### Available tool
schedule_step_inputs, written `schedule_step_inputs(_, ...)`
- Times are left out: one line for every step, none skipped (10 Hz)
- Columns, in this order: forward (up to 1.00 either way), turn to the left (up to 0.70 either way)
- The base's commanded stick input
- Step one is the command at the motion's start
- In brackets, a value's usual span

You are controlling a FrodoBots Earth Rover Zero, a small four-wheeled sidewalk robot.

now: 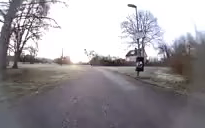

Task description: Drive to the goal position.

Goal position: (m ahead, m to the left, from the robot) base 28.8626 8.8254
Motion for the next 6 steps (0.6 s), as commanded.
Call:
schedule_step_inputs(1.0,0.0)
schedule_step_inputs(1.0,0.0)
schedule_step_inputs(1.0,0.0)
schedule_step_inputs(1.0,0.0)
schedule_step_inputs(1.0,0.0)
schedule_step_inputs(1.0,0.0)
